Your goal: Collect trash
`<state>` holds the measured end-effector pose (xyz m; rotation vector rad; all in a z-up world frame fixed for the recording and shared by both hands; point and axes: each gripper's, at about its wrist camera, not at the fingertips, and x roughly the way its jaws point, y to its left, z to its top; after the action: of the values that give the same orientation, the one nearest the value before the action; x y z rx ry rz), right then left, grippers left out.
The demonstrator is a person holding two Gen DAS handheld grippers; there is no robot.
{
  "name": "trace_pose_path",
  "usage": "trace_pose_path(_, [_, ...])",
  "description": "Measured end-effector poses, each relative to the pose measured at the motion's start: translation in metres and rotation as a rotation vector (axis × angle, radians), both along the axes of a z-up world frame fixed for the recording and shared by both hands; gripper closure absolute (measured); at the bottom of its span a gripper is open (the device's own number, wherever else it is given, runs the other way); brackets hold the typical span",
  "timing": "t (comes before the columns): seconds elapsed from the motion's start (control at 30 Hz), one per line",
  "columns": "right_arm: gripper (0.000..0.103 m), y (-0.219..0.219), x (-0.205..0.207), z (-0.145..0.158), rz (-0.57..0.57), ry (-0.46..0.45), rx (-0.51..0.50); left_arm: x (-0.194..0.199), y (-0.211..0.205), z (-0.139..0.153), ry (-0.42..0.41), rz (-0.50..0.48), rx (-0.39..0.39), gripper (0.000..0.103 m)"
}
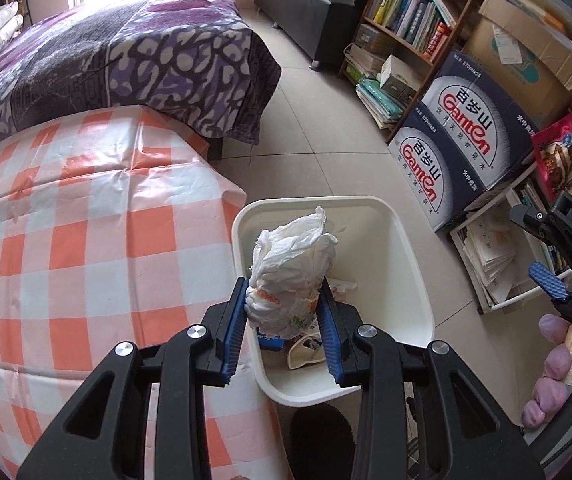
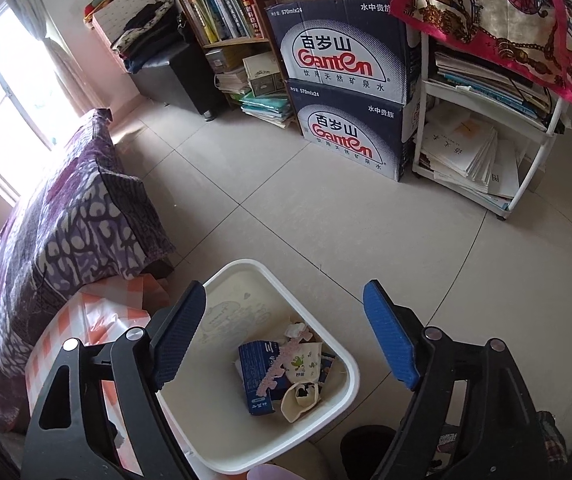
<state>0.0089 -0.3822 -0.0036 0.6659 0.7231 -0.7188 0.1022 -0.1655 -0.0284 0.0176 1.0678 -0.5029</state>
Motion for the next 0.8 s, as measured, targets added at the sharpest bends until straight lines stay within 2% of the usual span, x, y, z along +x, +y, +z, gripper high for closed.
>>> trace_pose_path(0.07, [0.024,-0.004,-0.004,0.003,-0.022,-0.019,0.006,-0.002,-0.012,0.001,-0.002,-0.029,-0.03,0.067])
trace_pose_path(0.2, [0.023,-0.005,-0.01,0.011,-0.056,-0.045,-0.027,-0.008,-0.023,0.005,-0.032,-0.059,-0.071,0.044])
trace_pose_path(0.33, [0.02,0.005,-0.012,0.02,-0.061,-0.066,-0.091,-0.012,-0.012,0.012,-0.055,-0.039,-0.099,0.042])
trace_pose_path(0.63, [0.013,0.046,-0.004,0.025,0.032,-0.06,-0.187,-0.026,0.054,0.035,-0.203,0.161,-0.047,0.021])
trace_pose_path(0.7, [0.012,0.062,-0.001,0.025,0.062,-0.053,-0.216,-0.031,0.071,0.041,-0.26,0.223,-0.012,0.014])
trace_pose_path(0.8, [0.009,0.087,0.005,0.023,0.117,-0.04,-0.269,-0.039,0.094,0.048,-0.345,0.312,0.055,0.011])
